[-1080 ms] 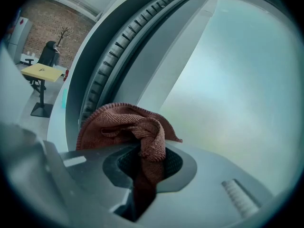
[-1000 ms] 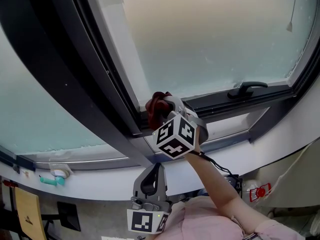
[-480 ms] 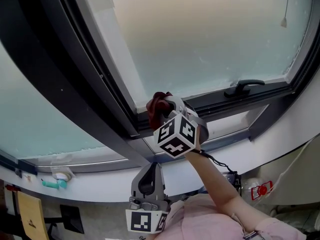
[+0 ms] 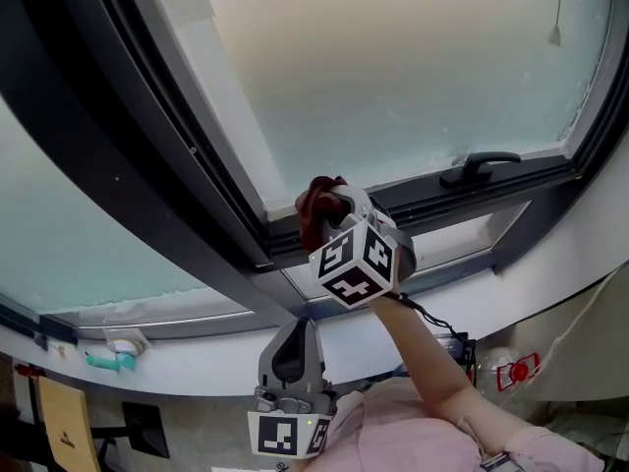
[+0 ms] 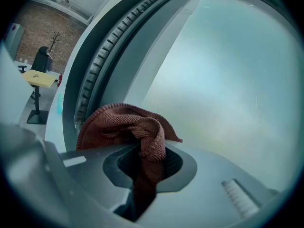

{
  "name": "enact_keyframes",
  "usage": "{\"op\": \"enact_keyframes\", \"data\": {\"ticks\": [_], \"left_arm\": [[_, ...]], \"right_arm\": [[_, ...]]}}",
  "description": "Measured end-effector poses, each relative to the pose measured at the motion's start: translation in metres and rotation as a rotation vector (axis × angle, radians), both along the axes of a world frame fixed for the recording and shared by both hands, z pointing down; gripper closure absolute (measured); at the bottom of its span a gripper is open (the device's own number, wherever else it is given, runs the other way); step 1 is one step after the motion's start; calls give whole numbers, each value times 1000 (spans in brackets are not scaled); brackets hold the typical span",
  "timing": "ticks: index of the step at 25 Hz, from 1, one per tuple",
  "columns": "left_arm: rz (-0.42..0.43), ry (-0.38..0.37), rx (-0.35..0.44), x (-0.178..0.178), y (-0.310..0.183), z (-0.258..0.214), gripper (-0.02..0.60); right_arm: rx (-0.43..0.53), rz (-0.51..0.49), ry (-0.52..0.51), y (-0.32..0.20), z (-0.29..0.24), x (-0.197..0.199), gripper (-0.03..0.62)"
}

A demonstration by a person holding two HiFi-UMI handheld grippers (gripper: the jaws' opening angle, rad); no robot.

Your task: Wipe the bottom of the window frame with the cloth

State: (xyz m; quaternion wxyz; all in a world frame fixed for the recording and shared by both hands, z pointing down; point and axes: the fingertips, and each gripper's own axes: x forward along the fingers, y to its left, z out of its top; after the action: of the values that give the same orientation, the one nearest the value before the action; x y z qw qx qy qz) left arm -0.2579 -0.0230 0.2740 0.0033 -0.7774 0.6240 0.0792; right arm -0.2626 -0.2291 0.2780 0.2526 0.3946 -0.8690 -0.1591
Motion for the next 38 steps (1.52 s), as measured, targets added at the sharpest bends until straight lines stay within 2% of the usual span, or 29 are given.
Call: {"op": "enact_keyframes", "data": {"ticks": [8,13,17,22,27,38], "left_arm": [[-31,50,30,-6,4,-2,581],[-25,49,10,0,5,4,581],[-39,56,-19,-2,10,7,581],[-73,34,41,-15,10,-8,581],[-96,51,24,-21,20,0,581],[-33,51,-27,1,9,12,581]], "right_arm": [[-15,37,-22,-9,0,22,542],[-25,41,-30,-10,1,31,542],[-37,39,-24,-8,4,33,542],[-17,30,-40,-18,-3,27,542],[3,41,-30,-15,0,26,542],[6,17,-36,-10,-2,29,542]]}}
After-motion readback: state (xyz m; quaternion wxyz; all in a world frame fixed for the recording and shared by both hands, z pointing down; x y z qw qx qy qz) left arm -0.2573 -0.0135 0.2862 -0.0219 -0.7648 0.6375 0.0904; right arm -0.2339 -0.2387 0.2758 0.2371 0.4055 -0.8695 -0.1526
